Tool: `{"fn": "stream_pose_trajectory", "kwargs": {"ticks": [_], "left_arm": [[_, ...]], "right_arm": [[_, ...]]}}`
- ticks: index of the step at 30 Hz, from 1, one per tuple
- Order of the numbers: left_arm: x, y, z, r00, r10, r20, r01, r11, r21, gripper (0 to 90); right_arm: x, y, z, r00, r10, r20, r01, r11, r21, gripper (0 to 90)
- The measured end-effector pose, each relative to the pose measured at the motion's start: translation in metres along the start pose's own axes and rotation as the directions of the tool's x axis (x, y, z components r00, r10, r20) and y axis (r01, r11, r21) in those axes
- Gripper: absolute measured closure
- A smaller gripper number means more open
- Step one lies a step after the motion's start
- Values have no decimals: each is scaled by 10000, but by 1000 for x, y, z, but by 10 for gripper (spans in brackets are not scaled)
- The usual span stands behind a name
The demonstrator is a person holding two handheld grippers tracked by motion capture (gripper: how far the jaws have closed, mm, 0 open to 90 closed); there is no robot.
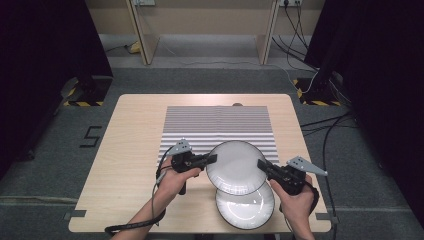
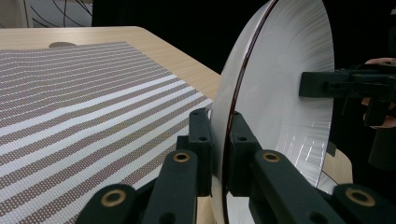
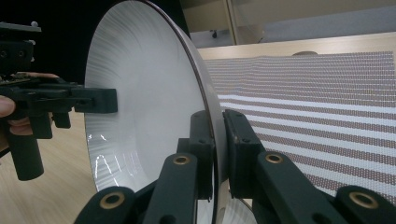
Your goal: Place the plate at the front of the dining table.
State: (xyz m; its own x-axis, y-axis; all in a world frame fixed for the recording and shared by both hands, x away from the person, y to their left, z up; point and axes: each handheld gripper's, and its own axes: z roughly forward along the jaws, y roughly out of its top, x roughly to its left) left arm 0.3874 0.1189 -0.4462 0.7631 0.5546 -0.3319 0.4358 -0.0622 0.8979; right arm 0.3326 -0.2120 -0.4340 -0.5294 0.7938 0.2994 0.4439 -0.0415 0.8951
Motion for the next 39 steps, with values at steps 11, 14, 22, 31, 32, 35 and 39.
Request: {"fn": "stream_pose_trajectory", "kwargs": {"ticks": [11, 14, 22, 31, 32, 35, 39], "left_arm": [[2, 2, -2, 10000, -54, -60, 53, 9999, -124, 831], [2, 2, -2, 10000, -40, -85, 38, 9999, -146, 831], [4, 3, -2, 9998, -49, -172, 45, 9998, -218, 830], [9, 7, -2, 9995, 19, -316, -28, 9996, -265, 830], [10, 7, -2, 9994, 19, -333, -28, 9996, -264, 830], [12, 8, -3, 9993, 2, -376, -13, 9996, -294, 830], [13, 8, -3, 9991, -37, -413, 24, 9995, -306, 829]], "right_arm": [[1, 2, 2, 10000, 28, -11, -28, 10000, -92, 828], [1, 3, 3, 10000, 6, -8, -7, 9999, -124, 828], [1, 3, 6, 10000, 11, -11, -12, 9999, -135, 828], [0, 7, 13, 10000, -19, 3, 19, 9998, -192, 828], [0, 7, 14, 10000, -37, 14, 37, 9998, -200, 828], [-1, 9, 17, 9999, -103, 21, 103, 9998, -196, 827], [-1, 10, 19, 9999, -126, 33, 127, 9998, -176, 827]]}}
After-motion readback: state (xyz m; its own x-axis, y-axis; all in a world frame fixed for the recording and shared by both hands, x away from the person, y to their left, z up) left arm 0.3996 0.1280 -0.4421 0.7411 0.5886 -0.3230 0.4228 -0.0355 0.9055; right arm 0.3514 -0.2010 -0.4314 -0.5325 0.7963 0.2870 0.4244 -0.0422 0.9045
